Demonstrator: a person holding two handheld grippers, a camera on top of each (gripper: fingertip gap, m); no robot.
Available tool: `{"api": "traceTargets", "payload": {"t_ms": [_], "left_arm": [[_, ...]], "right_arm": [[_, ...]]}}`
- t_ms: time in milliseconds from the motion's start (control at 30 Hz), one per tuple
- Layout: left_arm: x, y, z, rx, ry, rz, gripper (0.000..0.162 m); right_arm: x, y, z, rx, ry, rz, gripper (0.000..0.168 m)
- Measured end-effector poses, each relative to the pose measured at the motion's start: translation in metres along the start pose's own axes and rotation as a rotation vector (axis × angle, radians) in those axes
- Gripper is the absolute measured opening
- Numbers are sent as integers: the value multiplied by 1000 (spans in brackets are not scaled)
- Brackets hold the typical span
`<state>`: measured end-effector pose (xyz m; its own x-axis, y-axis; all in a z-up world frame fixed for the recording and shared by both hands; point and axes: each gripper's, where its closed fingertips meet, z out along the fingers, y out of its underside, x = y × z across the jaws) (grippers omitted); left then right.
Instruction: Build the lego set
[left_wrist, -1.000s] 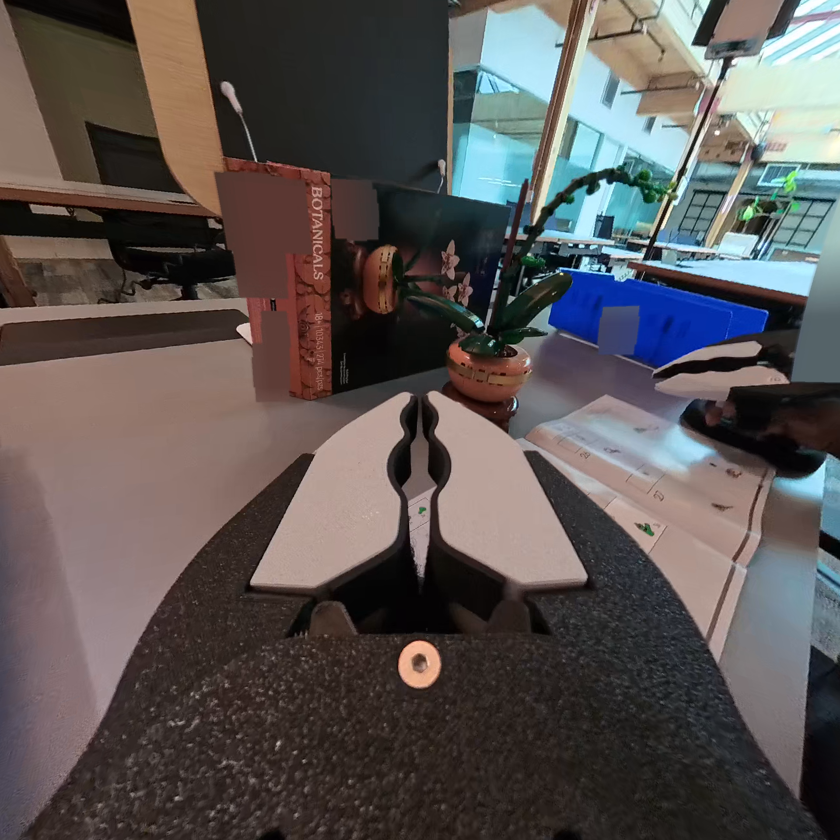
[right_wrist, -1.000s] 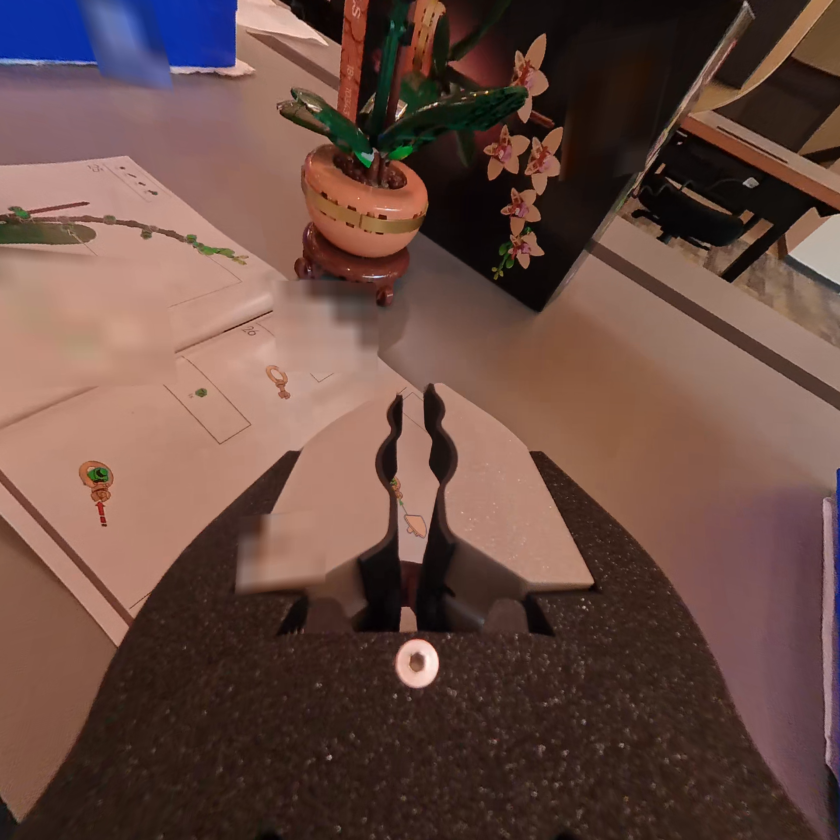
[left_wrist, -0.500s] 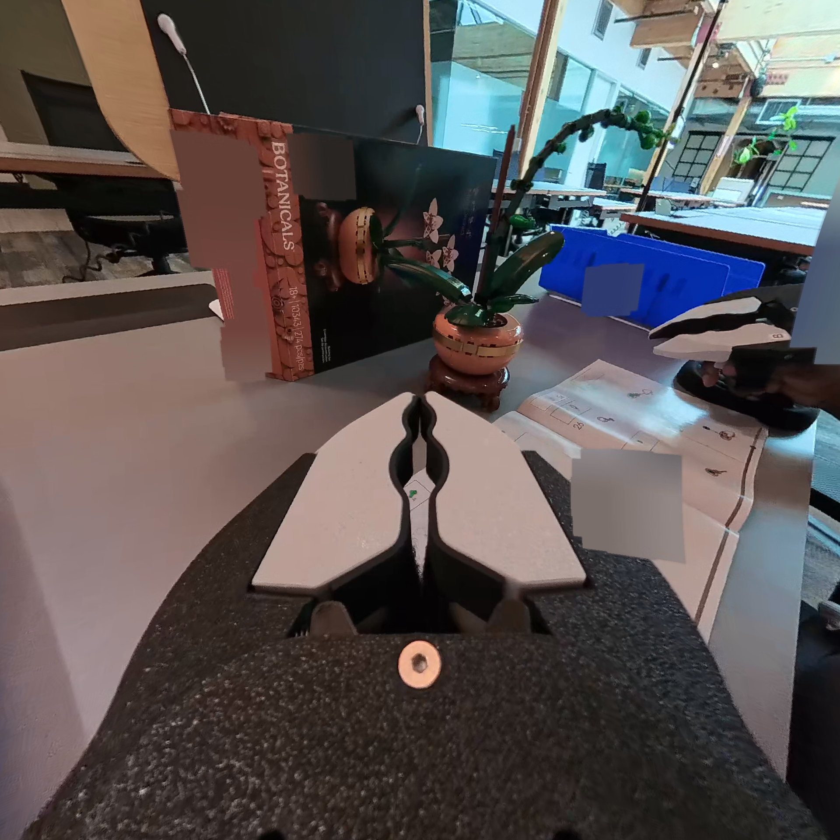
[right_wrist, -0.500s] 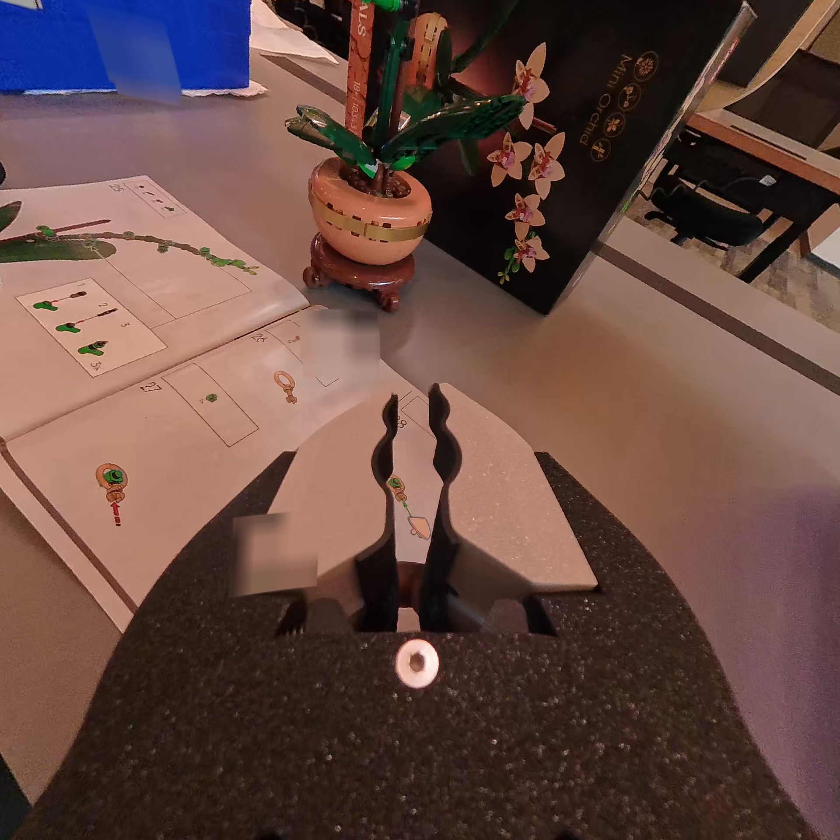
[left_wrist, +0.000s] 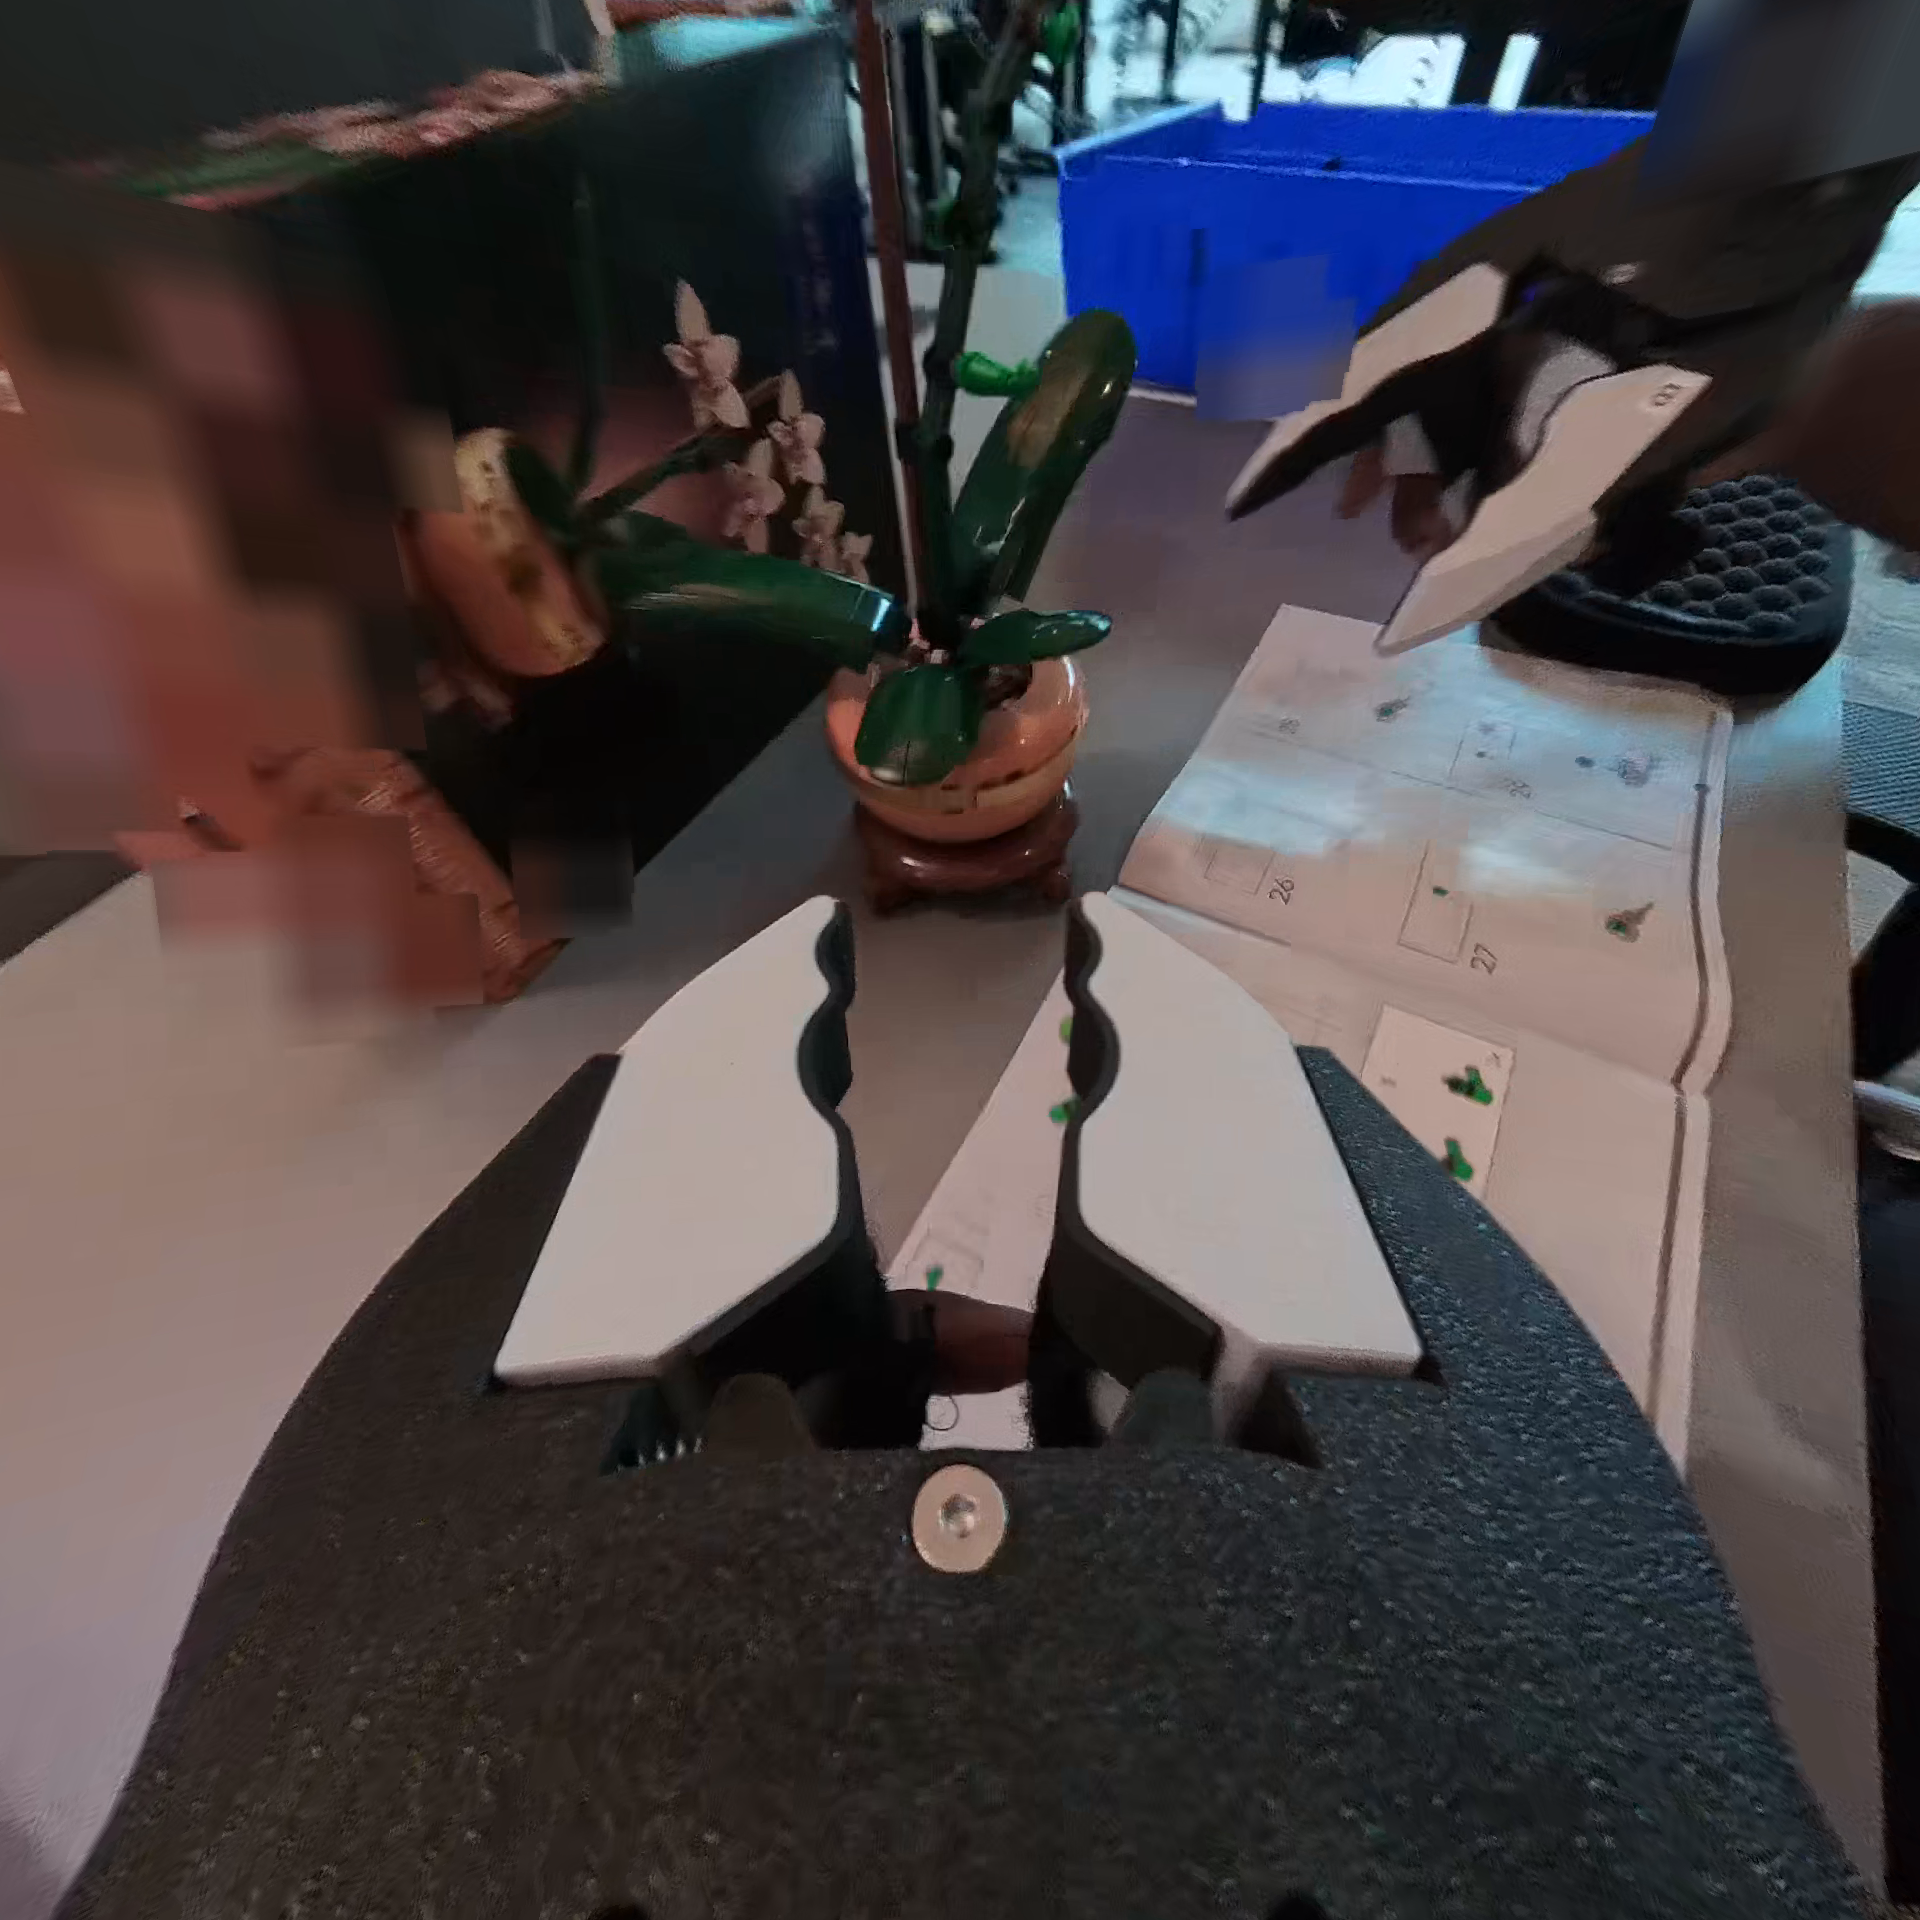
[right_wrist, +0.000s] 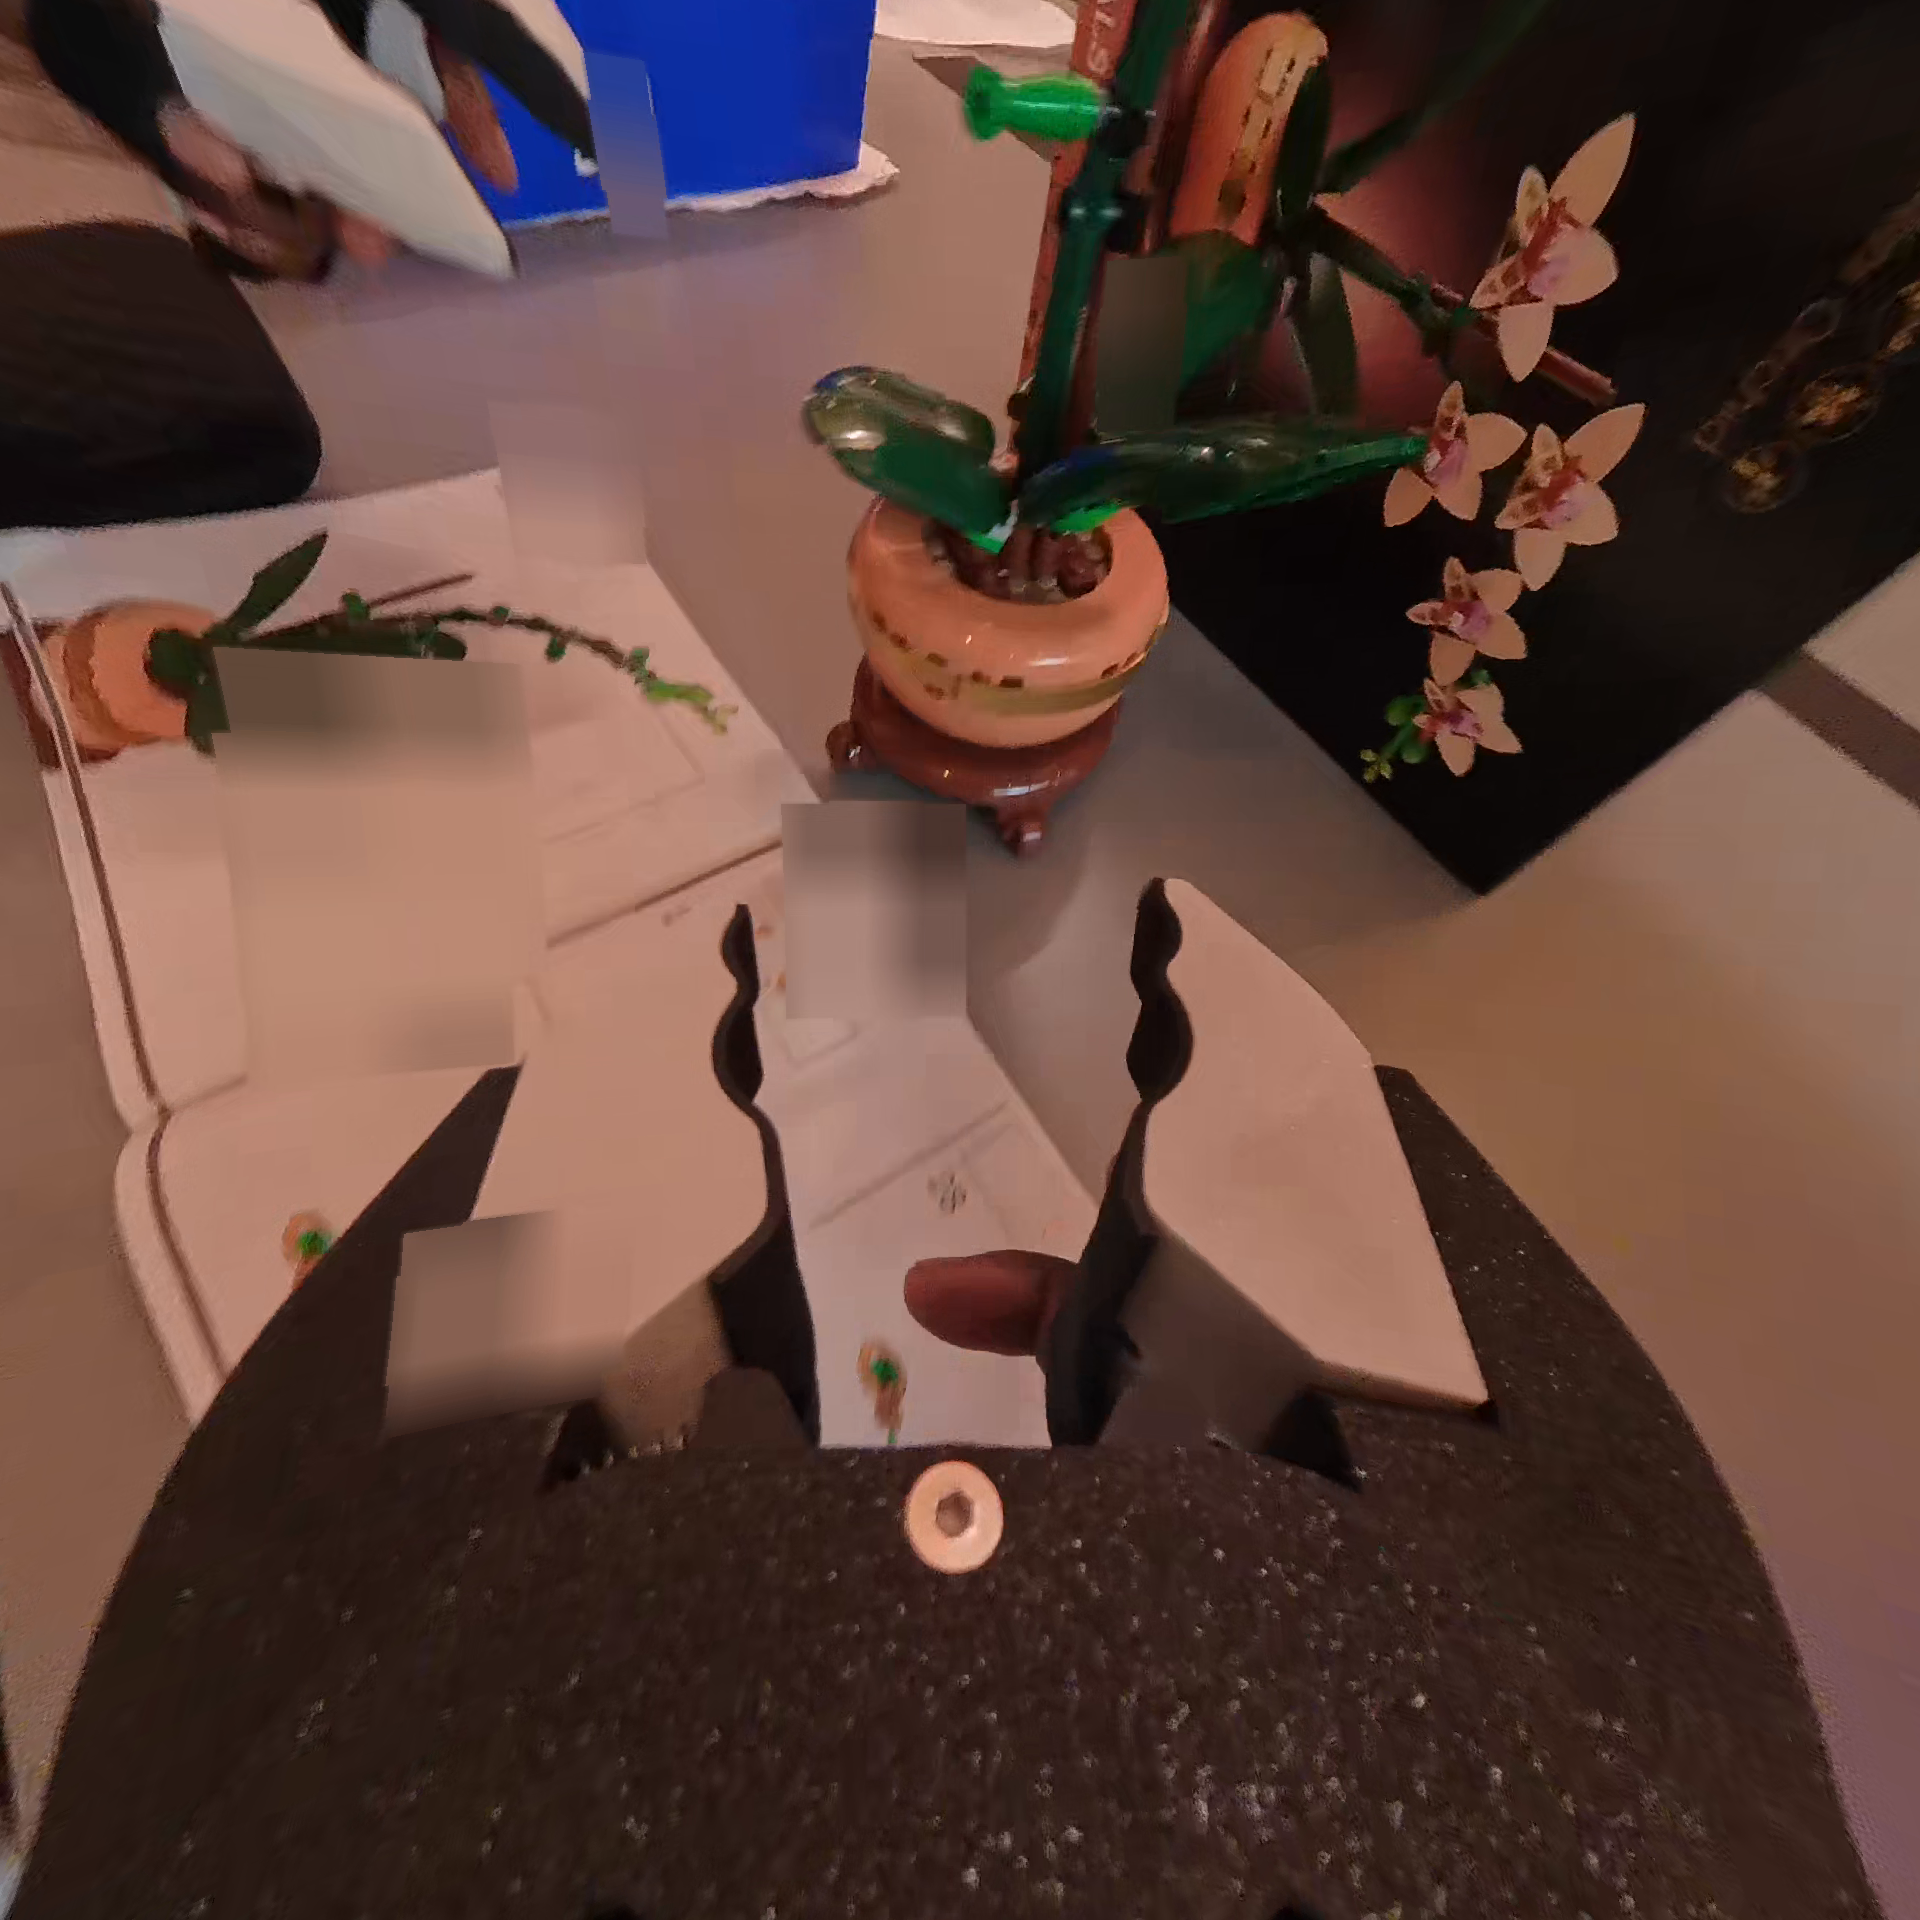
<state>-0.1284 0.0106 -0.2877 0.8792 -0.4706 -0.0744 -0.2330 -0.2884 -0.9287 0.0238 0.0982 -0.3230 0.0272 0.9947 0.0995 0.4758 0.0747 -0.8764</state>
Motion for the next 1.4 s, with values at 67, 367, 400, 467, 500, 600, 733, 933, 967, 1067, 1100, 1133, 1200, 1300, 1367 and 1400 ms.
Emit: {"api": "traceTargets", "payload": {"t_ms": [67, 367, 400, 467, 500, 600, 733, 933, 967, 1067, 1100, 1133, 1200, 1300, 1367, 1400], "left_arm": [[-4, 4, 26, -71, 37, -5, 40], [-15, 26, 87, -209, 76, -31, 40], [-19, 27, 89, -218, 64, -21, 38], [-27, 27, 91, -227, 38, 4, 33], [-30, 27, 91, -233, 34, 14, 32], [-40, 29, 94, -239, 17, 11, 25], [-45, 32, 102, -237, 5, 15, 20], [-48, 32, 105, -211, -14, 16, 19], [-48, 32, 105, -200, -13, 13, 19], [-47, 30, 103, -175, 5, 3, 19], [-46, 29, 102, -168, 14, 2, 20], [-45, 29, 100, -164, 25, 2, 21], [-40, 28, 94, -169, 67, 16, 24], [-34, 33, 84, -208, 121, 61, 30], [-32, 31, 77, -211, 138, 98, 36], [-31, 28, 74, -198, 146, 120, 41]], "right_arm": [[12, -4, 21, 17, -32, 96, 74], [13, -11, 79, 28, -123, 27, 68], [9, -14, 78, 40, -130, 31, 67], [4, -12, 76, 23, -119, 19, 64], [1, -11, 74, 20, -110, 13, 62], [-11, -10, 70, 10, -114, 4, 57], [-12, -11, 71, -6, -79, 24, 57], [-10, -12, 73, 29, -55, 62, 54], [-10, -12, 73, 30, -57, 69, 54], [-12, -13, 71, 30, -56, 83, 55], [-13, -13, 71, 29, -53, 81, 55], [-14, -13, 70, 29, -51, 76, 55], [-16, -15, 67, 32, -48, 74, 54], [-18, -11, 61, 12, -52, 107, 54], [-21, -7, 54, 2, -74, 147, 50], [-22, -6, 50, 0, -77, 163, 49]]}}
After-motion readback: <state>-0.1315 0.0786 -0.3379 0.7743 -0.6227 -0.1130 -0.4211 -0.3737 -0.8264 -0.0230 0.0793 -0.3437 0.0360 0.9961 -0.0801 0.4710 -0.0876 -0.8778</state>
